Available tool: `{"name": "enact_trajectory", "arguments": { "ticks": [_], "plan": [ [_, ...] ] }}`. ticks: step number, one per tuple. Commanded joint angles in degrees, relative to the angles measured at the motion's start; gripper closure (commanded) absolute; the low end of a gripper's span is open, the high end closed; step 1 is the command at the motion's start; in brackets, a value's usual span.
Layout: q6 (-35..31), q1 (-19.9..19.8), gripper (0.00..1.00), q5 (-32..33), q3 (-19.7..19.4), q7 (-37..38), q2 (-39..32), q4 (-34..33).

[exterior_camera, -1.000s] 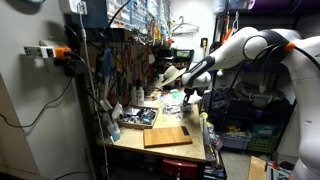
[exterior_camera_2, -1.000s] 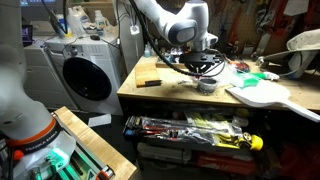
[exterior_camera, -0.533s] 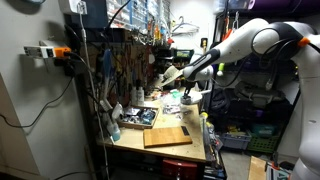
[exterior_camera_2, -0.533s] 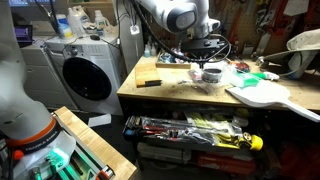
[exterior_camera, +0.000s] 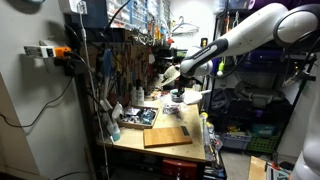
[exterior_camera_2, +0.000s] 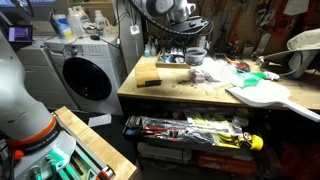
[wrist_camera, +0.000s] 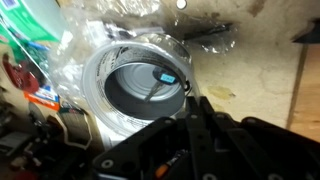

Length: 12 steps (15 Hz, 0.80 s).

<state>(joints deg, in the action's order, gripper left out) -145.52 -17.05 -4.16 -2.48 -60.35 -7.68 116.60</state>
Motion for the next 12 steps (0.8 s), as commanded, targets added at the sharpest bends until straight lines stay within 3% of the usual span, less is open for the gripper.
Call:
{"name": "enact_trajectory", "arguments": {
  "ticks": [1,5,11,12],
  "plan": [
    [-1.48,4.16,0.99,-0.3,0.62,-7.2,8.23,8.8],
    [2.1,9.22,0.99,-4.78,0.82,-15.6,15.17,14.94],
    [10.89,16.47,0.99,-14.03,-2.37,-29.49,24.36,21.57],
    [8.01,15.56,0.94,-9.86,-1.34,-22.91,19.27,17.76]
  ]
}}
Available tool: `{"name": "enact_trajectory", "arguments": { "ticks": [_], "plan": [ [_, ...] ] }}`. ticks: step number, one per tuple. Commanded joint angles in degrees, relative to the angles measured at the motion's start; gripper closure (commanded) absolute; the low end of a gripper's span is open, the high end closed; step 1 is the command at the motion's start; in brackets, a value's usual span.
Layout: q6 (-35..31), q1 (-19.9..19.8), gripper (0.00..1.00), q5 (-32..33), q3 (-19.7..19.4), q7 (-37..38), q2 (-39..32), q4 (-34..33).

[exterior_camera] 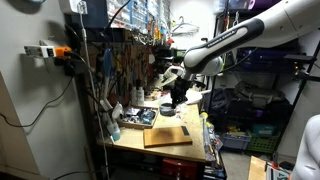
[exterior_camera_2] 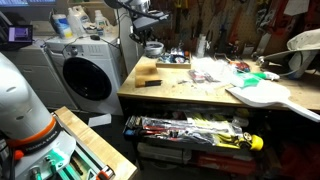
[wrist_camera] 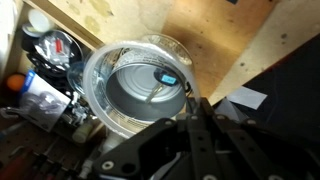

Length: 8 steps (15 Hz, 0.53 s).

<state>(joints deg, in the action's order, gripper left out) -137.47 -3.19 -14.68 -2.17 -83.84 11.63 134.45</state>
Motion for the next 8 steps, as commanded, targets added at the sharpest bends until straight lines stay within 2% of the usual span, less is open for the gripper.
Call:
{"name": "enact_trajectory", "arguments": {
  "ticks": [1,7,8],
  "plan": [
    [1.24,2.43,0.94,-0.5,-2.1,-1.27,1.34,0.76],
    [2.18,3.22,0.94,-1.42,-3.05,-3.42,3.53,2.38],
    [2.18,3.25,0.99,-1.43,-3.05,-3.43,3.53,2.39]
  ]
}}
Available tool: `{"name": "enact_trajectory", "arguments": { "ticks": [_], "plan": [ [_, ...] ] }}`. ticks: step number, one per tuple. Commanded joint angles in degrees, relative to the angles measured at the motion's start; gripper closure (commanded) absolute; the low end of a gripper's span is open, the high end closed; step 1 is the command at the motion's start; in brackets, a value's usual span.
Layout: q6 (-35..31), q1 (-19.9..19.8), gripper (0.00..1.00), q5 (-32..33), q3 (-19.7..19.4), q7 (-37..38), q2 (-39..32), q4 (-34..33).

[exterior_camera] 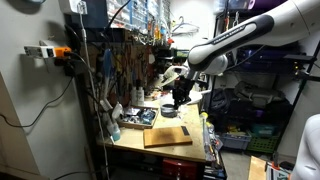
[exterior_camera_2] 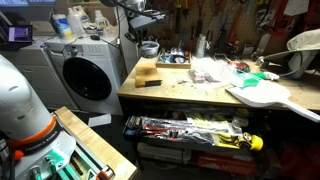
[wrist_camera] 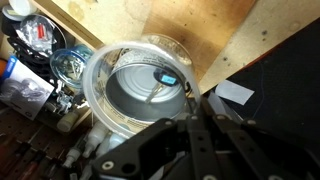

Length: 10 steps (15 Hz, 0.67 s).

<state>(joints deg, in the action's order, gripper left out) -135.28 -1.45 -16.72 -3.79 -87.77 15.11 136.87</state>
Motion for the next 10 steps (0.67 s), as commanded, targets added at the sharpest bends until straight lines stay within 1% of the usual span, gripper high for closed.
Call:
{"name": "enact_trajectory", "arguments": {
  "ticks": [1,2,4,7,10],
  "plan": [
    [-0.68,2.24,0.99,0.08,-1.23,-0.6,-0.47,-0.45],
    [-0.86,4.29,0.99,-2.48,-1.17,-4.28,-0.58,-1.05],
    [-2.04,5.19,0.99,0.11,0.41,-3.6,-1.95,-2.38],
    [-3.88,7.64,0.99,0.18,1.77,-4.18,-5.15,-4.94],
    [-6.56,8.09,0.99,1.41,2.74,-4.37,-8.76,-6.13]
  ]
}}
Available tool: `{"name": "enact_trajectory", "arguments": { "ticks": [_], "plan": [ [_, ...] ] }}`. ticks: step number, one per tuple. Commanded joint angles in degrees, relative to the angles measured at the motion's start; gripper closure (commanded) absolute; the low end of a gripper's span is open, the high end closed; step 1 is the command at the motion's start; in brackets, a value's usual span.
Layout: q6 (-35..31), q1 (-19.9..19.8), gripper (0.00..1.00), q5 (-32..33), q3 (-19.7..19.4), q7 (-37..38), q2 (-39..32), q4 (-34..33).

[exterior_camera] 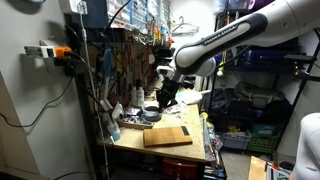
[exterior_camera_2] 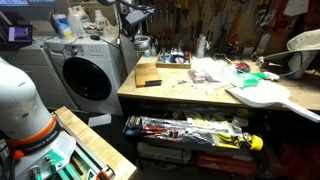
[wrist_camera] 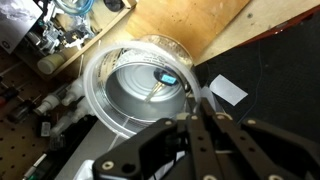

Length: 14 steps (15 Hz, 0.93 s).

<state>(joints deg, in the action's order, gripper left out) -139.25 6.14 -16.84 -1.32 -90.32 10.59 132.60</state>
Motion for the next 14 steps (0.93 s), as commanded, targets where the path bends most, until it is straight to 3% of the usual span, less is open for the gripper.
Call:
{"name": "enact_trajectory", "arguments": {
  "ticks": [1,7,14],
  "plan": [
    [-3.86,0.95,0.99,0.21,0.32,-3.88,-5.32,-1.92],
    [-18.14,0.77,0.99,-1.41,3.47,-9.77,-12.66,-2.62],
    [-23.8,0.03,0.99,-12.98,6.34,-23.1,-20.11,-7.74]
  ]
}}
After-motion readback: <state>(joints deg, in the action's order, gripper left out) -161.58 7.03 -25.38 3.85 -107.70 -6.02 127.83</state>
